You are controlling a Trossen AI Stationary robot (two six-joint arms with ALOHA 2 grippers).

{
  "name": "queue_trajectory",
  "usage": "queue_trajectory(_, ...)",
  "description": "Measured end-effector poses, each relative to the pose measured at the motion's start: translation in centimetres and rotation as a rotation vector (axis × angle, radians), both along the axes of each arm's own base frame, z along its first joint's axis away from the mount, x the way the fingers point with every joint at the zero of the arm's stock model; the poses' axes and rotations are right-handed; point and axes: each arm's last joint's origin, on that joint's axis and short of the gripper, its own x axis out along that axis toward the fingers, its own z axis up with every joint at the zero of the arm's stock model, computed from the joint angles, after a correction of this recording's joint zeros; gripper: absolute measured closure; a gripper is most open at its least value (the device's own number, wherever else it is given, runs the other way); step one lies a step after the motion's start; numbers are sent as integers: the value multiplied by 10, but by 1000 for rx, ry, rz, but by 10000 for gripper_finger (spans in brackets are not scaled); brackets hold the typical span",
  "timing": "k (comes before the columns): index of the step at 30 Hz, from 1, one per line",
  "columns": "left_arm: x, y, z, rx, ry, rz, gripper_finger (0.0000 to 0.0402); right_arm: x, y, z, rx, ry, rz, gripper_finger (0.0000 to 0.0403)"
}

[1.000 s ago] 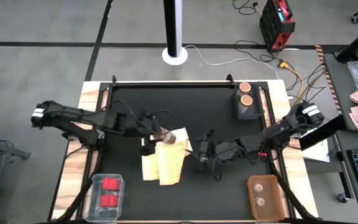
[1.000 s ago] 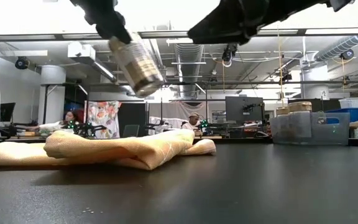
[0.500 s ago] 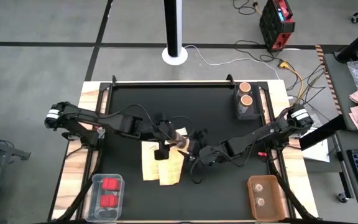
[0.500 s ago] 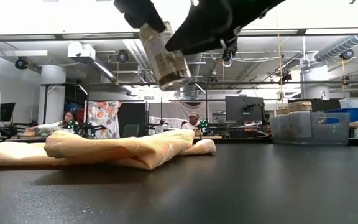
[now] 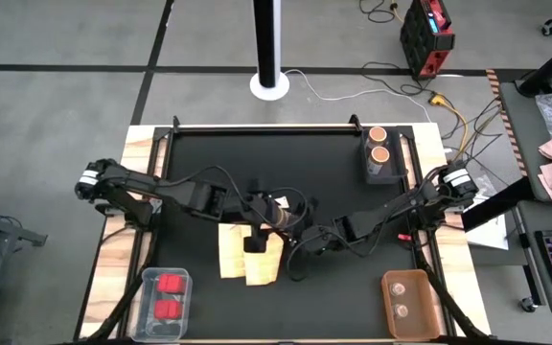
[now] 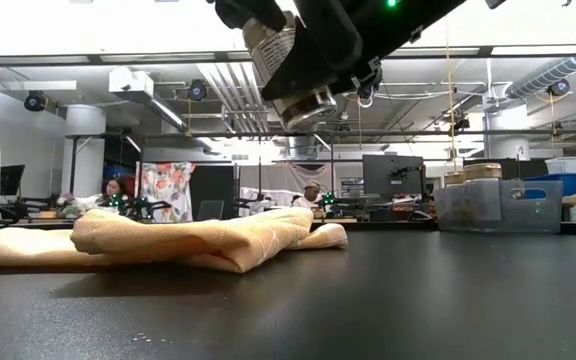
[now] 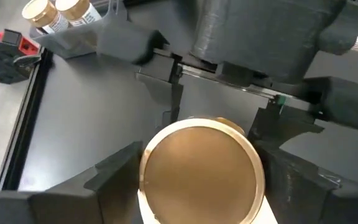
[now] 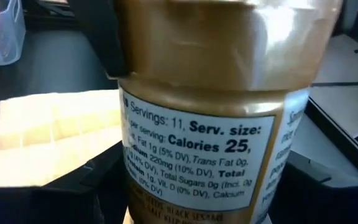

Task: Sort spices by type
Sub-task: Put the golden spice bottle into black bin

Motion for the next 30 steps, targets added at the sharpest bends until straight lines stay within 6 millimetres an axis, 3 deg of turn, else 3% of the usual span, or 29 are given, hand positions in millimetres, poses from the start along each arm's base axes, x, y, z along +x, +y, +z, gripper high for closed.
queue_trajectory(10, -6, -2, 13, -4, -44, -57, 81, -8, 4, 6, -2, 27, 0, 130)
queue_trajectory(18, -26, -11, 25, 13, -134, -115, 80, -50, 16, 20, 1, 13, -89, 130)
queue_trajectory(26, -37, -22, -9, -14, -422, -176, 80, -89, 50, -1, 25, -133, -16, 130)
queue_trajectory(30, -37, -24, -33, -37, -575, -221, 80, -96, 65, -7, -4, -221, 22, 130)
